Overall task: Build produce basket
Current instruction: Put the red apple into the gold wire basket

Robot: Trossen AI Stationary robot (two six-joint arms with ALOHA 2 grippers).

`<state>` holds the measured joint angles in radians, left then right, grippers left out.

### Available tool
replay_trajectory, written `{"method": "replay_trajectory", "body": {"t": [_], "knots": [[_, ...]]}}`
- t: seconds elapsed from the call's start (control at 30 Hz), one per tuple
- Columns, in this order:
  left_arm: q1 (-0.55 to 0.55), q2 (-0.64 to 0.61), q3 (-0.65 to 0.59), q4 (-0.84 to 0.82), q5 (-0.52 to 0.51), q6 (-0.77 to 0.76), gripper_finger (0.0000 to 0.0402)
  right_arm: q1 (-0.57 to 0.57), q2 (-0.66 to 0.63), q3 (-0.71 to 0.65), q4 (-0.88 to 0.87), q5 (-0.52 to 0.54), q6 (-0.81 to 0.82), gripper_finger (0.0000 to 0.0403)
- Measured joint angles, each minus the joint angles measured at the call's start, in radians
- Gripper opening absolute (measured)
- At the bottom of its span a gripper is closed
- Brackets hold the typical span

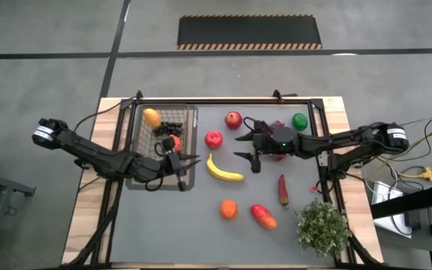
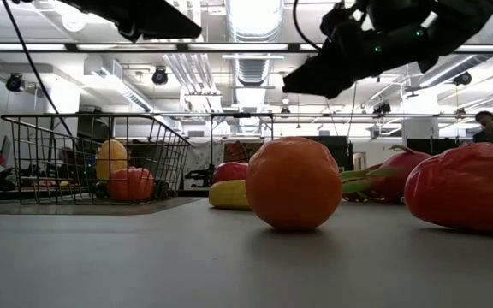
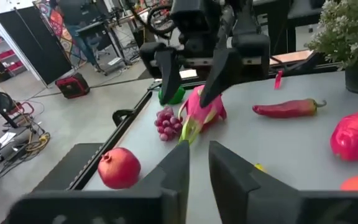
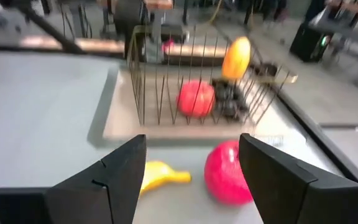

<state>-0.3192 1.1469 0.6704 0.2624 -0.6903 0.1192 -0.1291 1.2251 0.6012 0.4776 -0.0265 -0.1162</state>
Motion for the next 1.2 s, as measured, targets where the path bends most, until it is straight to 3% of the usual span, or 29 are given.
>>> {"method": "replay_trajectory", "body": {"t": [0.2,0.43,0.57,0.73,0.97,1.2], "knots": [[0.012,0.086,0.048,-0.003,0.011,0.003,0.0131,0.0,-0.013,0.031,-0.184,0.0,0.002,0.0236],[0.013,0.16,0.104,-0.002,0.002,-0.009,0.0232,0.0,-0.026,0.032,-0.281,-0.002,0.01,0.0229],[0.048,0.202,0.168,-0.05,0.001,-0.051,0.0268,0.0,-0.027,0.032,-0.295,-0.008,-0.009,0.0228],[0.115,0.264,0.297,-0.237,0.02,-0.063,0.0276,0.0,-0.027,0.032,-0.31,-0.009,-0.046,0.0228],[0.242,0.347,0.448,-0.504,0.166,-0.061,0.0276,0.0,-0.079,0.014,-0.365,-0.037,-0.064,0.0228],[0.378,0.407,0.473,-0.552,0.304,-0.061,0.0276,0.0,-0.234,-0.075,-0.33,-0.034,-0.06,0.0228]]}}
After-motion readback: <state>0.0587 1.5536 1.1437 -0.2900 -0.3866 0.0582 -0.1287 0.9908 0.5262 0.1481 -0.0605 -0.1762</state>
